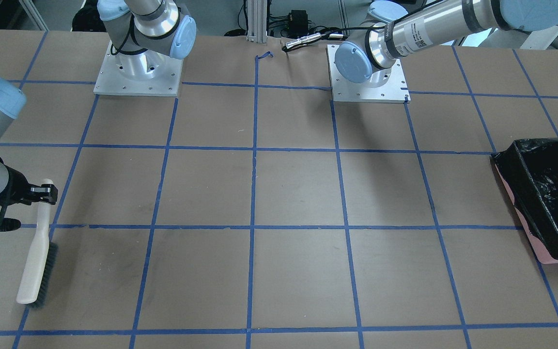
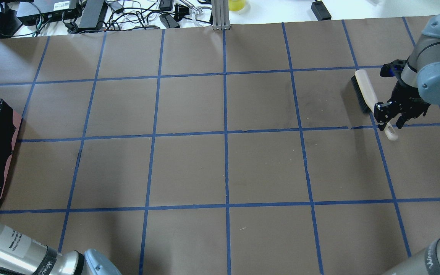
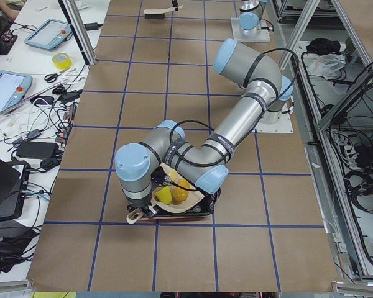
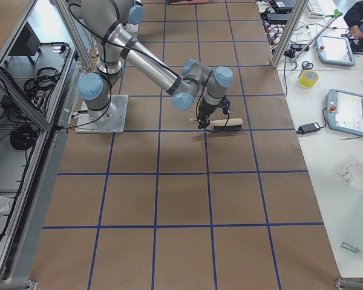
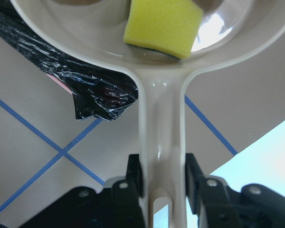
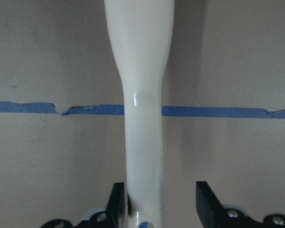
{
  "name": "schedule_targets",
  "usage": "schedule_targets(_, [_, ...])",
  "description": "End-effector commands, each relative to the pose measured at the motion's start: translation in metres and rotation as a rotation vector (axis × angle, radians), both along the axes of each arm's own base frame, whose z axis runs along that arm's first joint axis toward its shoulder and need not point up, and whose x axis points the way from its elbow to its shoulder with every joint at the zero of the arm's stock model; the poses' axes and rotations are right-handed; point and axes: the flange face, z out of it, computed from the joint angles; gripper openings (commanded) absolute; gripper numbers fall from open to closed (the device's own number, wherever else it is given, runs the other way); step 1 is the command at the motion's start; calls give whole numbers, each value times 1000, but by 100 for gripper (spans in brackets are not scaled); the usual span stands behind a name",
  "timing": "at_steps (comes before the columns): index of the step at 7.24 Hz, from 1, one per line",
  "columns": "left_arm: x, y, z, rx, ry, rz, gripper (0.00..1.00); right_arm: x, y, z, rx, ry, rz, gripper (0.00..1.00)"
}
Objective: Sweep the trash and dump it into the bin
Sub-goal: 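Tip the dustpan over the bin with the left gripper while right sets brush down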
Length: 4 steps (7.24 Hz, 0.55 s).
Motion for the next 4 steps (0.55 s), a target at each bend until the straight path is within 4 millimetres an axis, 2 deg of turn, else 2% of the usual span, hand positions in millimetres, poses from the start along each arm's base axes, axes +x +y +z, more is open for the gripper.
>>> schedule_targets(1, [-13,-8,12,-5,-21,-62,0,-1,-4,16,-31,5,-10,73])
schedule_targets(2, [-22,-12,20,-16,-37,-79,0,1,-2,49,-79,22,-9,78])
schedule_targets(4, [-30,-11,19,-44,-91,-118,0,16,25,122,-138,41,-3,86])
